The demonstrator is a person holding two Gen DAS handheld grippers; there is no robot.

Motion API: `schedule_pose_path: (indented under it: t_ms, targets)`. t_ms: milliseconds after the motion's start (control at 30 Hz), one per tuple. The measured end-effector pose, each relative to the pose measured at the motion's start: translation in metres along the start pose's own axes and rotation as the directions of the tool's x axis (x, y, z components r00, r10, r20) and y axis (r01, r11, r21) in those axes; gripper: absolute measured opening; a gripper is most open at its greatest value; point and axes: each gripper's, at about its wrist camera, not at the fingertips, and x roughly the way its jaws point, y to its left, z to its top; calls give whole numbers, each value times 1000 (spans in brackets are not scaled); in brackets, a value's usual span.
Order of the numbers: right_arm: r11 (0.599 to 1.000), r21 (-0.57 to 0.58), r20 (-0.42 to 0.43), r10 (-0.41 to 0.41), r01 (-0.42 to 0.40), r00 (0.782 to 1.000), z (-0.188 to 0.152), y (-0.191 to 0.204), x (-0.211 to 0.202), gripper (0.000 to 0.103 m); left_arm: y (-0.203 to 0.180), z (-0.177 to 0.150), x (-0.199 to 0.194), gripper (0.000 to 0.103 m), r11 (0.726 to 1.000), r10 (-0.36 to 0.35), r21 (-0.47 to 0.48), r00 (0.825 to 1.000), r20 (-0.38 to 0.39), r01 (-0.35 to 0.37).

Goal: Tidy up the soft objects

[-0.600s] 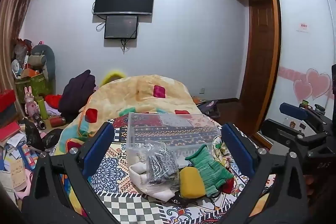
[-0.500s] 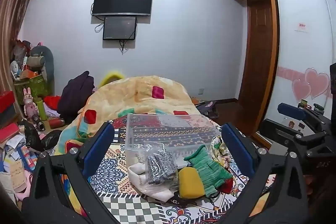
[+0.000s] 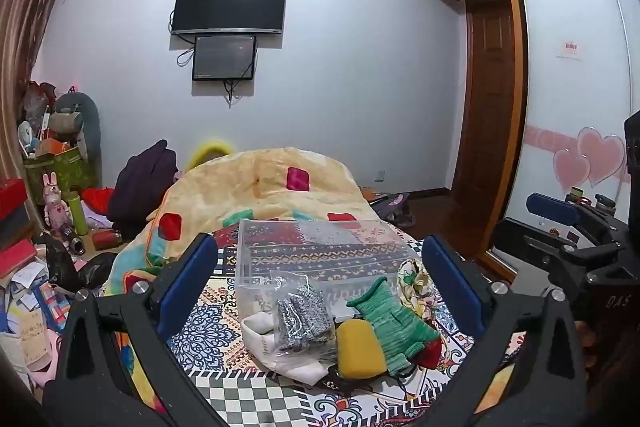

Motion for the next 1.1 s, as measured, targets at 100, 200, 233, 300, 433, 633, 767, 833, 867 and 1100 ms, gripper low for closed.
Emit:
schedule_pose_path:
  t_ms: [100,200,233,300,433,633,767,833,867,1100]
  targets:
    - [1000,1,1,2,-2,1000,1,-1,0,103,0,-1,-1,103,1000,0,4,1000,2,0]
    - [1000,1,6,4,-4,1000,1,-2,-1,103,0,-4,-1,103,1000,0,5,1000,2,0]
    - [1000,1,8,4,-4,1000,2,-1,-2,103,0,-4,0,103,1000,0,4,1000,1,0]
    - [1000,0,10,3,-3,1000,3,-1,-3,103,0,-4,0,103,1000,0,4,1000,2,0]
    - [1000,2,13,7,-7,1000,3,-1,-4,103,0,-4,0,103,1000,0,5,1000,3,0]
    - [1000,4,21,8,-8,1000,3,0,-5,103,0,-4,-1,103,1000,1,6,1000,4,-1]
    - [1000,5,23,11,-11,1000,2,0,-5,103,1,-3,-1,103,1000,0,6,1000,6,0]
    - [1000,4,25,11,-11,1000,2,0,-5,103,0,-3,-2,103,1000,1,7,1000,7,-1]
    - [1000,4,26,12,-12,1000,2,0,-5,103,0,-3,-2,103,1000,0,8,1000,7,0]
    - [1000,7,30,16,-16,999,1,0,-6,103,1,-2,-3,103,1000,2,9,1000,11,-2]
